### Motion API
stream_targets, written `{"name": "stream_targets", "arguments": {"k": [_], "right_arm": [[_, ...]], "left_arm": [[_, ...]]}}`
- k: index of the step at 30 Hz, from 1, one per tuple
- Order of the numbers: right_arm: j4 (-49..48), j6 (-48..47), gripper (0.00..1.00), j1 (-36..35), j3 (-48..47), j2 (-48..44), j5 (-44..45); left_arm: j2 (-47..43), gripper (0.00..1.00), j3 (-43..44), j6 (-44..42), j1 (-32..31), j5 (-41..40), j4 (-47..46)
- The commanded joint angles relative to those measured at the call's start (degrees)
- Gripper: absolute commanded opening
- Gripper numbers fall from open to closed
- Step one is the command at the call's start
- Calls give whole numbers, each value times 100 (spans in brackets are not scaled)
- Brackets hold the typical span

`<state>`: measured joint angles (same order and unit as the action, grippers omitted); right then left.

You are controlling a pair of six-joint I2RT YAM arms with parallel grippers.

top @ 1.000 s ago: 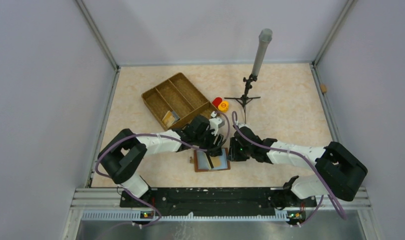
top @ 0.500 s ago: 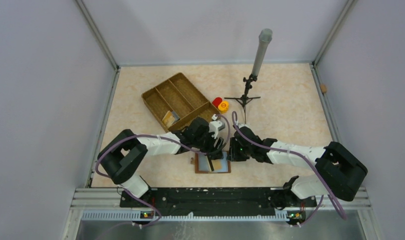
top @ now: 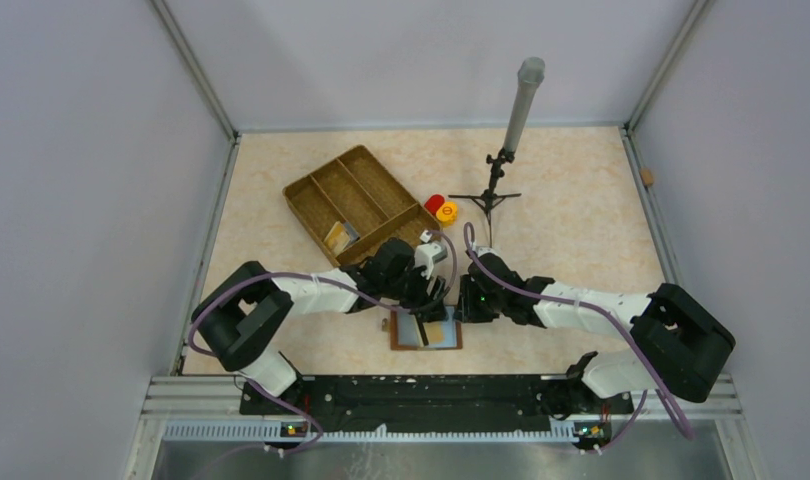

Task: Put the credit cards into the card holder
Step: Insert the credit card into the card holder.

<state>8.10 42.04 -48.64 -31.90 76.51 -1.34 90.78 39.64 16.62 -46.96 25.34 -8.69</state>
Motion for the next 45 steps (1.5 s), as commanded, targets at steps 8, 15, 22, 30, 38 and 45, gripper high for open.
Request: {"name": "stream_targets", "arguments": {"k": [8,15,22,30,38,45], "right_arm": [[-192,-2,26,-71,25,-75,44],[2,51,25,-69,-10,-185,318],[-141,14,26,-68,-3,-137,168],[-237,41,26,-91,21,-75,152],[-253,42,26,-102,34,-57,152],[-261,42,26,-102,23,-33,152]], "left_arm": [[-278,71,-121,255,-59,17,-454],[-1116,77,-187,1096,-59,-1729,442],[-2002,79,-760,2750,-78,-1847,475],[-1944,80,-1116,3741,-77,-1273,207],[-1583,82,-1121,3903,-77,-1321,310],[-1434,82,-1073,3802,-77,-1436,489]]}}
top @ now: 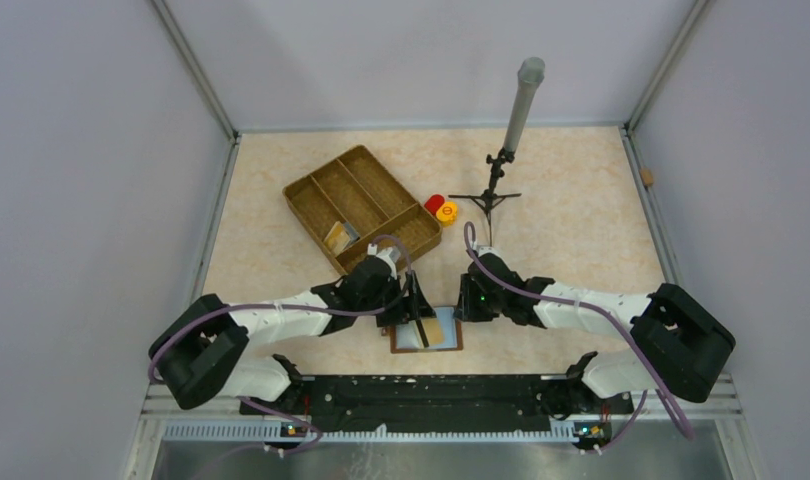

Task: Put the credit cards into the card holder
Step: Insert the credit card into the card holder.

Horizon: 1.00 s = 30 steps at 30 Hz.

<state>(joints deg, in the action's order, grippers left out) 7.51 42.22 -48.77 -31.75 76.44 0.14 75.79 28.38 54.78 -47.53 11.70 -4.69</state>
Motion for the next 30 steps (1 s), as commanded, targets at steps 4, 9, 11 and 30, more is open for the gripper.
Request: {"name": "stream_targets", "arguments": {"k": [4,9,11,30], "right_arm": [[-204,31,26,-88,4,-2,3],[-219,28,26,-95,-3,36,3],[-214,28,26,-89,-1,43,3],[-191,38,25,-89,-1,26,3]], "left_arm": [[146,82,19,-17,-24,-87,-3],[302,82,41,13,-20,-47,-293],[397,82,97,2,-21,-25,-365],[549,81,645,-765,-37,-421,415]]}}
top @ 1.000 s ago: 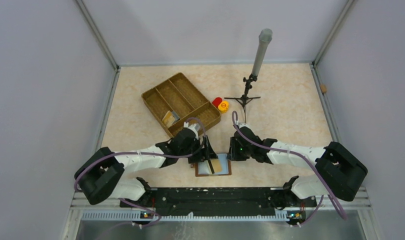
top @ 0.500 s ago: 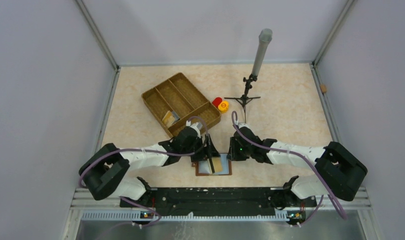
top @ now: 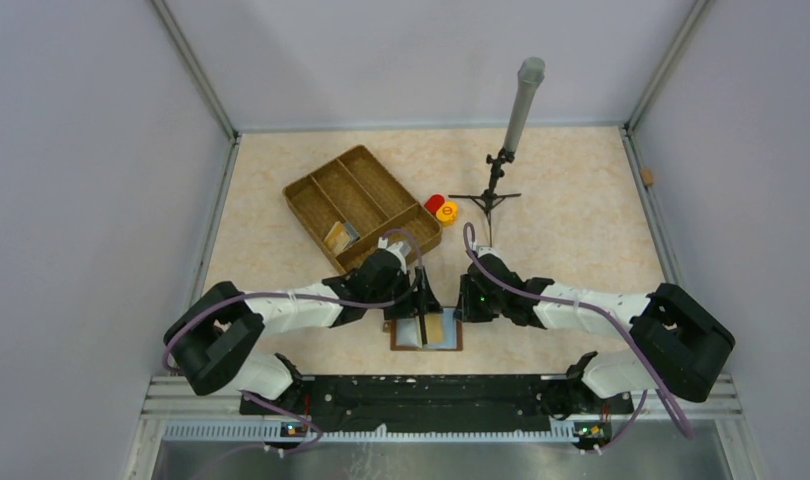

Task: Put the credit cards into the card holder
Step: Insert the credit card into the card holder.

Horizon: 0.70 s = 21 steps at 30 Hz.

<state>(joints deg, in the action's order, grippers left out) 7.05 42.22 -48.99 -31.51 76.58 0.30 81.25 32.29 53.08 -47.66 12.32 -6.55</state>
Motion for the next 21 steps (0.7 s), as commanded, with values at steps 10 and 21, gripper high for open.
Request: {"name": "stream_targets", "arguments": {"k": [10,21], "right_arm": [[-147,33,25,-69,-15,17,-11],[-136,30,25,-67,-14,24,-12]], "left_arm": [[-61,80,613,-2240,-33,-422,444],[617,79,826,-2722,-36,447,-557]]}}
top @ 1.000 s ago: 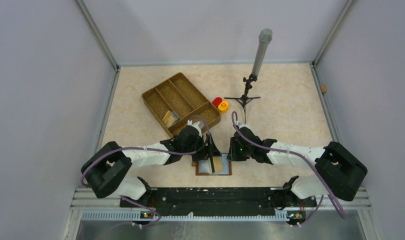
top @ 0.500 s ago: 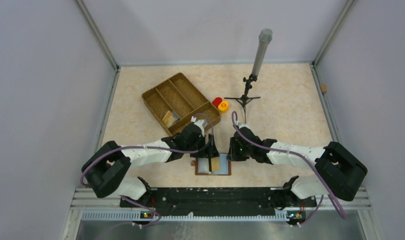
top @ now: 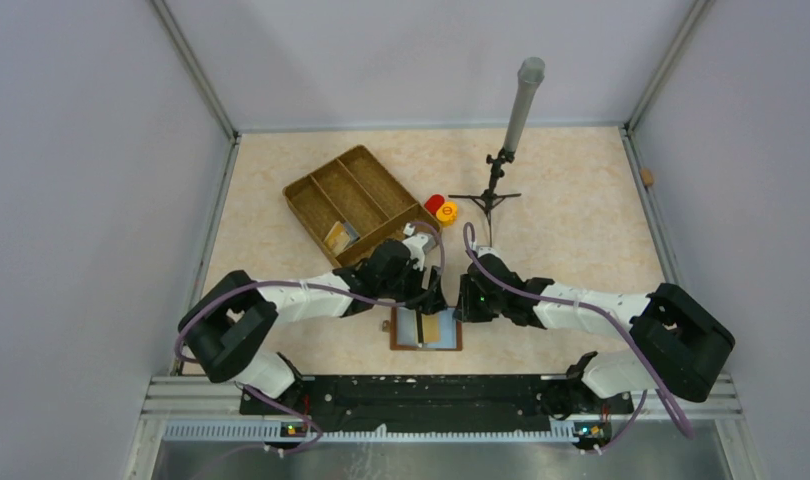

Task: Put the credit cards into the card holder
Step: Insert the credit card into the card holder.

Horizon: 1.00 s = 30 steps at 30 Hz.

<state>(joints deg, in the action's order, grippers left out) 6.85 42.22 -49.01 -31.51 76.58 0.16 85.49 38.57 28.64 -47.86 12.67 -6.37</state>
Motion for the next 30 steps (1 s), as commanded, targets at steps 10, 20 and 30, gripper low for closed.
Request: {"name": "stream_targets", "arguments": {"k": [10,20,30], "right_arm": [[-136,24,25,-68,-6,42,1],[-140,31,25,-66,4,53,1],[-162,24,25,-64,-5,103,1]], "left_arm": [[464,78,99,-245,-140,864,-973],[547,78,54,-217,-305,966,-1088],[352,79,-47,20,-400,553,-1110]]}}
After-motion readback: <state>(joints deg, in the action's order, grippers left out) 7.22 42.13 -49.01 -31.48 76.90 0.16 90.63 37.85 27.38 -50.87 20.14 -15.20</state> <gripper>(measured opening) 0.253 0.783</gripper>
